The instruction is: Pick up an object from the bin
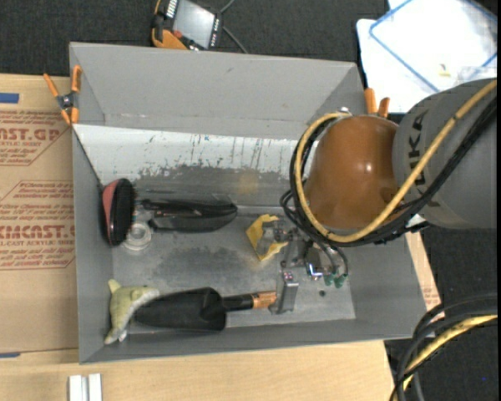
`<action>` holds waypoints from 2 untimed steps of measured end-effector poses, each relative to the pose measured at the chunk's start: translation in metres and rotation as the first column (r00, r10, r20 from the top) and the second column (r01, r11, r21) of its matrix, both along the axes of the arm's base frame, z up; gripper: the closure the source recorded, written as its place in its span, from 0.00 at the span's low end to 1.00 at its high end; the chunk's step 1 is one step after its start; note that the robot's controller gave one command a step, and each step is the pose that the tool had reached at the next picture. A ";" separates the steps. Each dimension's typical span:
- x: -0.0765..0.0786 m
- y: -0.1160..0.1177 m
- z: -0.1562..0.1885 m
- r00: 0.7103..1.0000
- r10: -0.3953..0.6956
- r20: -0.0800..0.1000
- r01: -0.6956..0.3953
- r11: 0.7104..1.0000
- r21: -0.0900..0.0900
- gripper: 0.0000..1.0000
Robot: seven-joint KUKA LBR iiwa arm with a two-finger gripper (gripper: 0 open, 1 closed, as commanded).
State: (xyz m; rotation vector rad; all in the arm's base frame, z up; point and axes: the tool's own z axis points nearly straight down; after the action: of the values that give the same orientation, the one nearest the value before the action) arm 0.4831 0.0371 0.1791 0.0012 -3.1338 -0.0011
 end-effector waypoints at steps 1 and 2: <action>0.002 0.000 0.004 1.000 0.000 0.009 0.000 1.000 0.000 0.00; 0.003 -0.026 -0.108 0.995 0.101 0.019 -0.101 0.995 0.000 0.00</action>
Offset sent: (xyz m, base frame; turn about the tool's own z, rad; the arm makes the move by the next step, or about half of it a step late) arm -0.0002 -0.0268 -0.1091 -0.1033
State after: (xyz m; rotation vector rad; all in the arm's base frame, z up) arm 0.4864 0.0108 0.0713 0.1602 -3.1490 -0.0021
